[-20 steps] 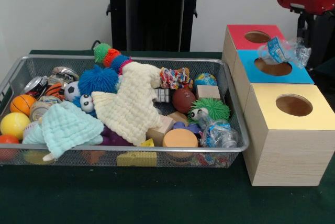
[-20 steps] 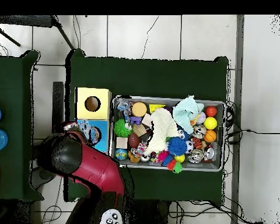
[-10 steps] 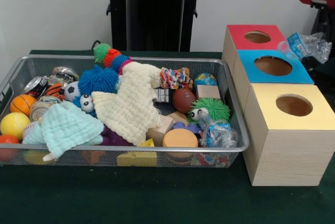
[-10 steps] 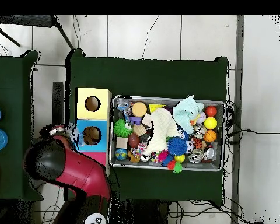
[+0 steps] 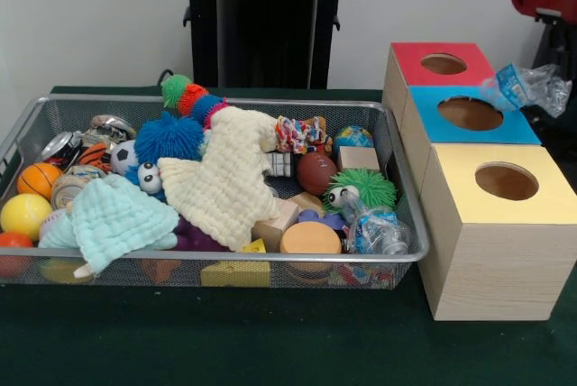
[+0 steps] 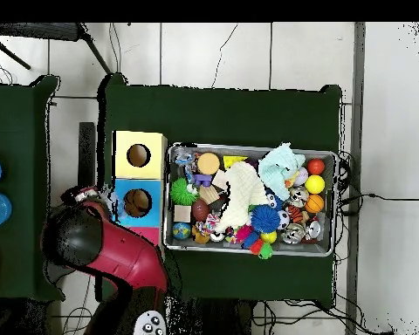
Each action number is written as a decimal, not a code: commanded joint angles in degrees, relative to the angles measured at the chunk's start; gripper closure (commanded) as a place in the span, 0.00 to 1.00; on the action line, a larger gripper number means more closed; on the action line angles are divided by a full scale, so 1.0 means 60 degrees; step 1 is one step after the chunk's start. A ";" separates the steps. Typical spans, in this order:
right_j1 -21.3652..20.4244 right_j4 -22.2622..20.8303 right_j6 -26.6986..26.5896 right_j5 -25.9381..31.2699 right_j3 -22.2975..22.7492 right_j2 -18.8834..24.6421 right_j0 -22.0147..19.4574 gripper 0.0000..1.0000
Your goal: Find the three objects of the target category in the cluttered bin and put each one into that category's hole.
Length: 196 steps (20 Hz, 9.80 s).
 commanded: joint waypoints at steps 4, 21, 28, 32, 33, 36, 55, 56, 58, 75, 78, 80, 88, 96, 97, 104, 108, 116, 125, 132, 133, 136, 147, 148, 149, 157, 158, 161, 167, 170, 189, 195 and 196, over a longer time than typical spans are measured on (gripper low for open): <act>0.0389 -0.0275 0.1487 -0.1222 0.0694 0.0774 -0.0818 1.00; 0.0533 -0.0379 0.1537 -0.0968 0.0462 0.0205 -0.0307 1.00; 0.0247 -0.0393 0.1299 -0.1377 0.0921 0.0938 -0.0866 0.00; 0.0194 -0.0336 0.1555 -0.0796 0.0718 0.0409 -0.0466 0.00; 0.0168 -0.0335 0.1616 -0.0671 0.0691 0.0301 -0.0390 0.00; 0.0132 -0.0392 0.1714 -0.0355 0.0588 0.0003 -0.0215 0.00; 0.1193 -0.2144 0.1061 0.1539 -0.1973 -0.3377 0.1084 0.00; 0.1204 -0.2241 0.0950 0.1507 -0.2004 -0.3314 0.0957 0.00; 0.1283 -0.2469 0.0899 0.1518 -0.2210 -0.3365 0.0870 0.00; 0.1803 -0.6193 -0.2819 0.0804 -0.3578 -0.0648 -0.2376 0.00; 0.1932 -0.7152 -0.3307 0.1091 -0.4073 -0.0133 -0.2886 0.00; 0.2018 -0.7718 -0.3382 0.1438 -0.4446 0.0048 -0.3041 0.00; 0.2668 -0.9131 -0.4310 0.2474 -0.5473 0.1874 -0.3927 0.00; 0.3259 -1.0251 -0.5140 0.3611 -0.6383 0.2837 -0.3971 0.00; 0.3214 -1.0280 -0.5112 0.3744 -0.6381 0.2849 -0.3957 0.00; 0.3151 -1.0815 -0.5805 0.4208 -0.6467 0.3264 -0.4318 0.00; 0.3180 -1.1185 -0.5948 0.4252 -0.6456 0.3389 -0.4444 0.00; 0.3179 -1.1825 -0.5799 0.4444 -0.6763 0.3399 -0.4462 0.00; 0.2977 -1.2026 -0.5603 0.4565 -0.6634 0.3445 -0.4512 0.00; 0.2952 -1.2045 -0.5623 0.4533 -0.6443 0.3561 -0.4635 0.00; 0.3030 -1.2047 -0.5581 0.4454 -0.6416 0.3588 -0.4645 0.00; 0.2892 -1.2126 -0.5586 0.4188 -0.5966 0.3628 -0.4812 0.00; 0.2920 -1.2830 -0.5476 0.3472 -0.5038 0.3792 -0.5242 0.00; 0.2899 -1.2930 -0.5439 0.3412 -0.4965 0.3770 -0.5260 0.00; 0.2877 -1.3030 -0.5402 0.3352 -0.4892 0.3748 -0.5277 0.00; 0.3224 -1.3273 -0.5445 0.3032 -0.4451 0.4253 -0.5729 0.00; 0.3250 -1.3282 -0.5416 0.3011 -0.4397 0.4329 -0.5771 0.00; 0.3287 -1.3284 -0.5350 0.3029 -0.4248 0.4531 -0.5886 0.00; 0.3278 -1.3267 -0.5361 0.3152 -0.4079 0.4835 -0.6079 0.00; 0.3258 -1.3311 -0.5311 0.3144 -0.3949 0.4959 -0.6183 0.00; 0.3426 -1.3628 -0.5133 0.3143 -0.4031 0.5199 -0.6286 0.00; 0.3588 -1.3902 -0.4830 0.2916 -0.4146 0.5125 -0.6177 0.00; 0.3605 -1.3954 -0.4756 0.2859 -0.4170 0.5085 -0.6140 0.00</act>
